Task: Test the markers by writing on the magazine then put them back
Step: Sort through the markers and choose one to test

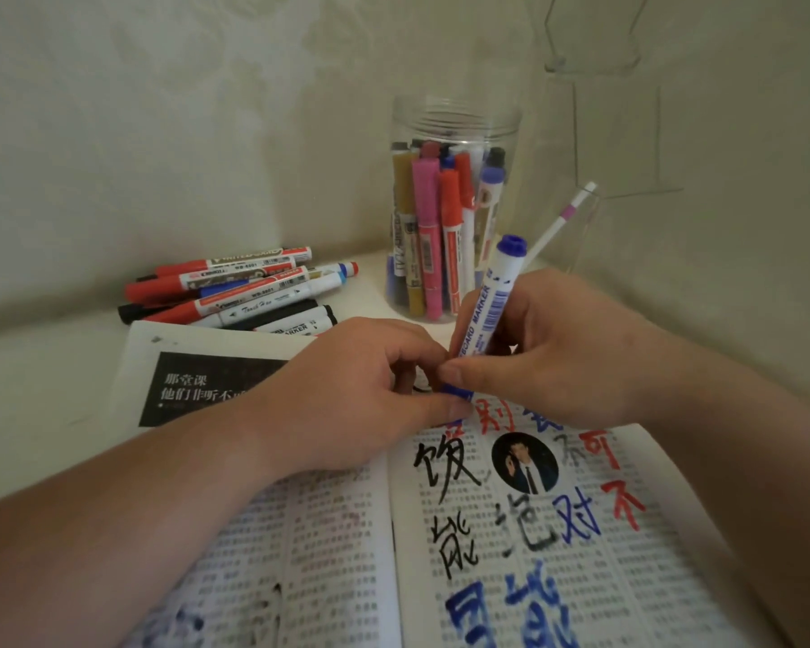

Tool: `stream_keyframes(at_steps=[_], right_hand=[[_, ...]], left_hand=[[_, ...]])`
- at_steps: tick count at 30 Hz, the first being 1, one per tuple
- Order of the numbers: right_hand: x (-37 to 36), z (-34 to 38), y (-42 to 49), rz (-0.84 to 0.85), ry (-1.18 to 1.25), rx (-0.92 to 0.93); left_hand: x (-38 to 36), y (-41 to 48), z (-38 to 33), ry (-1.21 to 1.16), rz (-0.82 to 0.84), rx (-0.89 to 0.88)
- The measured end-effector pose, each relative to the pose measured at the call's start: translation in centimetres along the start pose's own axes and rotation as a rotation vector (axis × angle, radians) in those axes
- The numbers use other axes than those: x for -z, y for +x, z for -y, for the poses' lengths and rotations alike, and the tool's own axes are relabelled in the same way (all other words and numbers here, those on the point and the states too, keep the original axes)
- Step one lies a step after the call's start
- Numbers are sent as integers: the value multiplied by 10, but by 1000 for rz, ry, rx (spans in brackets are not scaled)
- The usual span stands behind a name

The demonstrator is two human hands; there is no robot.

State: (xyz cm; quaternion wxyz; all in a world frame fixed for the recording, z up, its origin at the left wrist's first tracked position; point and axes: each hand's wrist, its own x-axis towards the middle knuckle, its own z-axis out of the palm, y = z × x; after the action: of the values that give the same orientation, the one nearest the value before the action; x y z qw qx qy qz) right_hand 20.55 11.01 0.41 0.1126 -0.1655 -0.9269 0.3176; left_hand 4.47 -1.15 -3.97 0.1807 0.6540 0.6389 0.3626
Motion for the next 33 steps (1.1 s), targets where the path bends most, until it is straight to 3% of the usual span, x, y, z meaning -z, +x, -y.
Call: stream_keyframes(at_steps=[18,22,26,33], right_hand=[[-17,5,1,-69,-95,-21],[-23,-5,-5,-176,12,-15],[-21,-9,-1,-367,286,109],[-28,-6,0,-377,156,102]], left_hand=[[1,-4,-1,9,-31,92],[2,-2,-4,34,-16,59],[0,1,-3,22,8,84],[-1,0,-2,1,-40,81]])
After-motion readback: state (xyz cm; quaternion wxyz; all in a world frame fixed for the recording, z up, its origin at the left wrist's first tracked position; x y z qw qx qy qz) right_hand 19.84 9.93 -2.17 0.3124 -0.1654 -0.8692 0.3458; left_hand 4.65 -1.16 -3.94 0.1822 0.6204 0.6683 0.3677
